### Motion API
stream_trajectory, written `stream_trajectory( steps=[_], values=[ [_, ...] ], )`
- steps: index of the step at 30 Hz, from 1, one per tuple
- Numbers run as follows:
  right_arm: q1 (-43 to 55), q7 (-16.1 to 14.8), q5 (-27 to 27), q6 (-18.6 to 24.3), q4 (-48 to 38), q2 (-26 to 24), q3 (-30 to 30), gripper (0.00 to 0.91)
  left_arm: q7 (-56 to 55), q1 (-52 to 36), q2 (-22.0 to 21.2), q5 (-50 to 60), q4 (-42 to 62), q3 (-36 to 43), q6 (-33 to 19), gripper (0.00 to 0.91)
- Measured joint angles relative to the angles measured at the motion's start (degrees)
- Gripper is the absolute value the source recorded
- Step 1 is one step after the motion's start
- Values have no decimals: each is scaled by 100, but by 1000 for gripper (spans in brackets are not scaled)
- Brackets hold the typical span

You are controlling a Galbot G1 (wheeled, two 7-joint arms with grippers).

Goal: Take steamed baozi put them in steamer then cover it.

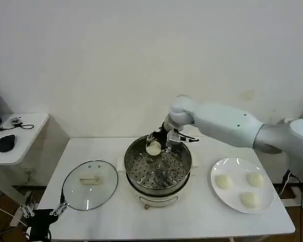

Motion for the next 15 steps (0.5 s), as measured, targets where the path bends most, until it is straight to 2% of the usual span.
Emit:
stream_trajectory(
  steps=[4, 9, 15],
  values=[
    [75, -24, 40, 6, 27, -9, -55, 907, -7, 11, -16, -13, -52, 30, 2, 907],
    [357, -159, 331, -90, 277, -169, -143, 907, -7, -3, -19, -29, -86, 59, 7, 907],
    [900, -457, 934, -506, 744, -701, -310, 907, -5, -37, 26, -56, -91, 121, 19, 907]
  ],
)
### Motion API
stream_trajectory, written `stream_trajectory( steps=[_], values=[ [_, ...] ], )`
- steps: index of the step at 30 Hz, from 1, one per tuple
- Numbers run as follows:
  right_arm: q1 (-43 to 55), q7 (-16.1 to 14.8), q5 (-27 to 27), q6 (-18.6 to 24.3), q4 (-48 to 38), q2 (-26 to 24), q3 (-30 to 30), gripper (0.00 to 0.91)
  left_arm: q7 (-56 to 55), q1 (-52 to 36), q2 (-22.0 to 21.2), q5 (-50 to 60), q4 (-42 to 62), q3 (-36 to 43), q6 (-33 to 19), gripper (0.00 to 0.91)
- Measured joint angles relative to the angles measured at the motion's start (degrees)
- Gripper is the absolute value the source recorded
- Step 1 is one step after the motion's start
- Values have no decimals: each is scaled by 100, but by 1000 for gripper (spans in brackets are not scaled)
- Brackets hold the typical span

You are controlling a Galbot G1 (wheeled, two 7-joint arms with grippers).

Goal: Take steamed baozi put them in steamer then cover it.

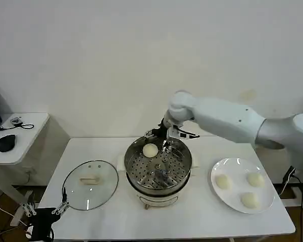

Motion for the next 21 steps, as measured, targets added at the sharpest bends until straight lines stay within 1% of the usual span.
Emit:
stream_trajectory(
  steps=[3, 8, 13, 21],
  values=[
    [270, -161, 354, -372, 294, -401, -157, 907, 18, -34, 36, -11, -25, 49, 28, 907],
    [533, -342, 767, -1051, 826, -1262, -458, 907, 100, -108, 122, -69, -23, 135, 101, 907],
    [658, -483, 956, -1684, 1317, -2206, -738, 907, 226, -223, 240, -163, 26, 177, 214, 907],
    [615, -558, 1060, -2463, 1856, -3492, -1080, 907, 494, -448, 475, -269, 126, 181, 329, 907]
  ],
)
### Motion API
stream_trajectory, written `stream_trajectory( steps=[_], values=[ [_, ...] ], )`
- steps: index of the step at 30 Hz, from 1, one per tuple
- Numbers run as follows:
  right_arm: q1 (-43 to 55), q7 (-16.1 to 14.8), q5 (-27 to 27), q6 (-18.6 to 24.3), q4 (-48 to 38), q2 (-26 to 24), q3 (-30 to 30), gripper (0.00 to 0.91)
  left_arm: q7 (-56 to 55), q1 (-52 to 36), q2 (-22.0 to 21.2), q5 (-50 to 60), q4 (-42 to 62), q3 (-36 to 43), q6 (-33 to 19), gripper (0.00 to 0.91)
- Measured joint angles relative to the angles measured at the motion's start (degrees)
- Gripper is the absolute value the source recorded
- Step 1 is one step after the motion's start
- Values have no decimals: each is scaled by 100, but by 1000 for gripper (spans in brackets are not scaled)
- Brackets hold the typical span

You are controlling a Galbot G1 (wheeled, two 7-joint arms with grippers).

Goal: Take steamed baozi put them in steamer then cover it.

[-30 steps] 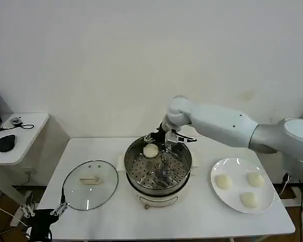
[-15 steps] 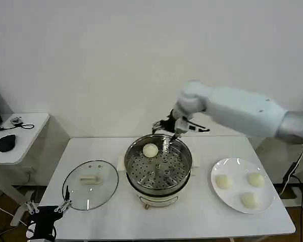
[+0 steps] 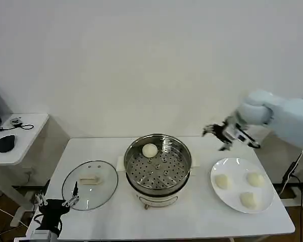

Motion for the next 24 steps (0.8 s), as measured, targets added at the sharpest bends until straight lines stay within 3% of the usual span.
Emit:
stream_trajectory(
  steps=[7, 12, 24],
  values=[
    [-253, -8, 132, -564, 215, -757, -155, 907, 166, -178, 196, -36, 89, -43, 36, 907],
    [-815, 50, 215, -848, 208, -981, 144, 907, 217, -289, 322, -98, 170, -101, 72, 907],
    [-2768, 336, 285, -1288, -394, -617, 1742, 907, 271, -325, 345, -106, 237, -190, 79, 907]
  ],
)
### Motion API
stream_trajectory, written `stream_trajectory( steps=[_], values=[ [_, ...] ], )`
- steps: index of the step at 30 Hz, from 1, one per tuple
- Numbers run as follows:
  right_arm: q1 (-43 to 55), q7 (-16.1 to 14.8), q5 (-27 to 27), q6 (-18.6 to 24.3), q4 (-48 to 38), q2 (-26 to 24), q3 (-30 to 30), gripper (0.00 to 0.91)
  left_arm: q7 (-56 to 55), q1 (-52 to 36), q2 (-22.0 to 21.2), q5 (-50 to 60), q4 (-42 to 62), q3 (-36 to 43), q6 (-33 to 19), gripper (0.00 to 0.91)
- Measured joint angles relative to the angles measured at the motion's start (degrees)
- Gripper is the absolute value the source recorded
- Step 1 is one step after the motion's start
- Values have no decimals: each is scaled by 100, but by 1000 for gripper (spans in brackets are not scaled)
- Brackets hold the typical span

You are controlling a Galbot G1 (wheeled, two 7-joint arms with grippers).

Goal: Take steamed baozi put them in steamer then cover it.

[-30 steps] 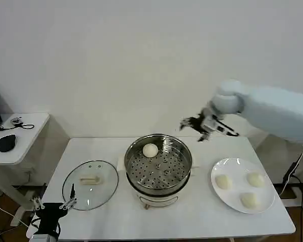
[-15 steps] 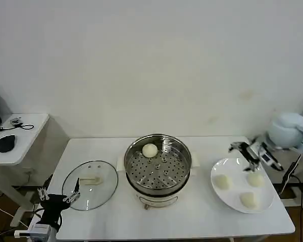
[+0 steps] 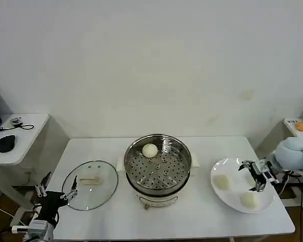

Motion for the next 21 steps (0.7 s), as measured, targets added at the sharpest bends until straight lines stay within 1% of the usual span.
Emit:
stream_trajectory(
  steps=[5, 12, 14, 15, 18, 20, 21],
  values=[
    [-553, 59, -20, -22, -322, 264, 467, 907, 10, 35, -28, 7, -9, -47, 0, 907],
    [-1016, 129, -72, -28, -713, 597, 868, 907, 13, 43, -62, 11, 19, -86, -5, 907],
    [-1119, 143, -76, -37, -819, 697, 967, 897, 13, 38, -74, 12, 20, -90, -6, 907],
    [-1162, 145, -84, -40, -870, 742, 1009, 877, 15, 37, -77, 16, 20, -89, -6, 907],
    [-1277, 175, -91, -48, -993, 852, 1112, 867, 16, 29, -94, 36, 37, -80, -6, 907],
    [-1350, 194, -101, -51, -1075, 932, 1175, 836, 16, 24, -95, 45, 53, -80, -7, 907],
    [-1383, 206, -108, -56, -1114, 965, 1208, 806, 17, 24, -95, 47, 54, -81, -7, 907]
  ],
)
